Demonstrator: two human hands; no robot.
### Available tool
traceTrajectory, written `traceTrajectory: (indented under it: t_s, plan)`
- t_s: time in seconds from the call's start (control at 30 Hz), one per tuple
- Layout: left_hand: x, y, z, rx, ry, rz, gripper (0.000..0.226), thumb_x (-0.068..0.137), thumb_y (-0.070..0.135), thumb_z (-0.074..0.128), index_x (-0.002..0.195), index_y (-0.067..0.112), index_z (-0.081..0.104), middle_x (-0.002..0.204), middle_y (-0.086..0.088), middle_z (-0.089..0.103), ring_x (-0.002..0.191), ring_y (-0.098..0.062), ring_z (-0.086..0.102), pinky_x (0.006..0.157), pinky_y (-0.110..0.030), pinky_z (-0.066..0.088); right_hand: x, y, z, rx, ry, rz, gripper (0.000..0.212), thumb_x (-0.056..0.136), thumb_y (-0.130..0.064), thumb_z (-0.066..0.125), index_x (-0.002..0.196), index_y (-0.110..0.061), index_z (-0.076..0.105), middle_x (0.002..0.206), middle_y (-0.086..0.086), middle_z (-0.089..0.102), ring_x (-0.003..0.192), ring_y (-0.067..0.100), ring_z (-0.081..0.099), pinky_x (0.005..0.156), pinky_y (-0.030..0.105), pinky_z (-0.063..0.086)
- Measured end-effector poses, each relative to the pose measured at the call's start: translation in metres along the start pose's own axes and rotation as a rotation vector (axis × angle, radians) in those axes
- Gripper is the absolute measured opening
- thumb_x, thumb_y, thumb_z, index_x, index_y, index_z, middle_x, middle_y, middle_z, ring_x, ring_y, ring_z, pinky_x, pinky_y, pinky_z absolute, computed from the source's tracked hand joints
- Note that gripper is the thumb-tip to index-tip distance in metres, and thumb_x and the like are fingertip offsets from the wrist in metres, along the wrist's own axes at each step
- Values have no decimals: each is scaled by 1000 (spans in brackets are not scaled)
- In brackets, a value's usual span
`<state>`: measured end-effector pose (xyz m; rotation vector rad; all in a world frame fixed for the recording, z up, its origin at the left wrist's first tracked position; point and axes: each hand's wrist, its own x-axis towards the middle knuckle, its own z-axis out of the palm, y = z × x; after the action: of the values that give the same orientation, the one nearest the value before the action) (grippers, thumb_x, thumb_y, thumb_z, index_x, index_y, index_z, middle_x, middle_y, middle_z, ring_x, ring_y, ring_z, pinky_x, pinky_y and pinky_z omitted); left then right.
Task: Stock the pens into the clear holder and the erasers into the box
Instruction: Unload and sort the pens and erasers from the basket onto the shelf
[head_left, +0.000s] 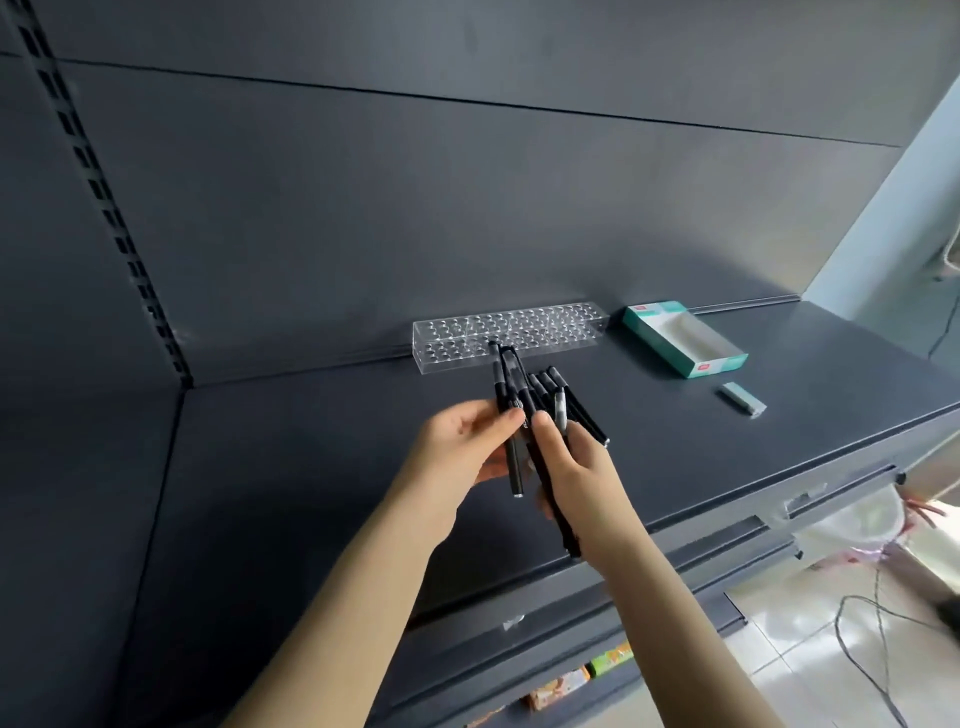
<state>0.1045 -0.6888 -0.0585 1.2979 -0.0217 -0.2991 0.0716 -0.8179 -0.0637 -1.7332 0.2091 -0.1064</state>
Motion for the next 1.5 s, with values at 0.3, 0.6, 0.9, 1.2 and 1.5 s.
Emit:
traceTrajectory:
  t_s: [0.3,0.6,0.9,1.2,1.5]
  plan:
    - [50,-14,3,-186,-74,-145,22,90,14,65,108,1,70,104,-14,72,88,-19,67,79,-31,59,46,18,-14,16,-163,17,28,99,-42,49,107,-16,58,76,5,53,60,20,47,48,27,43]
    - [86,-15,21,-224,67,-105,12,90,16,64,96,8,71,93,-6,73,87,-16,69,82,-31,58,92,30,-42,249,-126,84,16,99,-28,55,104,-13,58,80,0,60,62,12,57,55,27,48]
    - [93,-21,15,214,257,-311,18,89,18,70,99,3,71,95,-5,73,79,-11,68,64,-21,55,160,43,-103,314,-242,165,13,94,-4,58,104,-11,53,82,8,59,53,11,45,41,19,31]
    - [122,-31,40,788,579,-207,39,82,30,74,63,9,46,62,-4,51,56,-19,57,60,-26,44,182,56,-115,265,-363,191,14,92,-7,61,101,-9,51,84,6,64,56,13,49,43,22,35]
    - [120,-45,63,863,751,-11,39,81,33,78,109,11,62,90,6,58,84,-10,57,60,-9,38,178,59,-119,271,-421,130,15,95,-12,61,106,-8,51,84,4,64,58,11,50,46,23,39]
